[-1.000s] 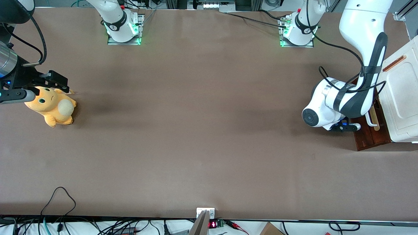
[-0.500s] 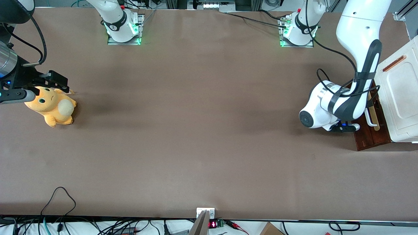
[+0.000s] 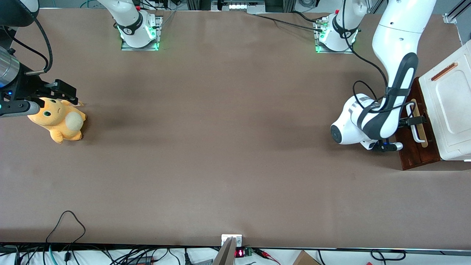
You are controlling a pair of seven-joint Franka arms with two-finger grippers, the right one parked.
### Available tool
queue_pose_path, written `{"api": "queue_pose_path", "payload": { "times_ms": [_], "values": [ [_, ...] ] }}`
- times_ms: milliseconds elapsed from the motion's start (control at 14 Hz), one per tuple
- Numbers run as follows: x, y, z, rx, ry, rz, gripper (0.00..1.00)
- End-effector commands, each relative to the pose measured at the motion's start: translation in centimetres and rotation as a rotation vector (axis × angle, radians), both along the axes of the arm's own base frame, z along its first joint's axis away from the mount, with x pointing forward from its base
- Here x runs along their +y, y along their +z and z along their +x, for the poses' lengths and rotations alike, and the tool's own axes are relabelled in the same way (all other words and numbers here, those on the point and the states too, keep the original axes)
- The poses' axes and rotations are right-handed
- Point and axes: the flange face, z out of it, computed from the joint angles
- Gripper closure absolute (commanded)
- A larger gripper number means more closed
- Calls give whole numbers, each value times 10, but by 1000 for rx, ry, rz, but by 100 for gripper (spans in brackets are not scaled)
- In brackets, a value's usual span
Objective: Open lower drawer with left arm only
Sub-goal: 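Lower the open left gripper around the white drawer handle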
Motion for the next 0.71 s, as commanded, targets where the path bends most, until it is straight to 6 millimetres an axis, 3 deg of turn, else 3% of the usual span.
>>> {"api": "queue_pose_path", "payload": {
  "times_ms": [0, 357, 643],
  "values": [
    [-1, -8, 1, -16, -20, 66, 0],
    [1, -31, -5, 2, -15, 91, 0],
    [4, -38, -3, 11, -50, 119, 0]
  ]
}}
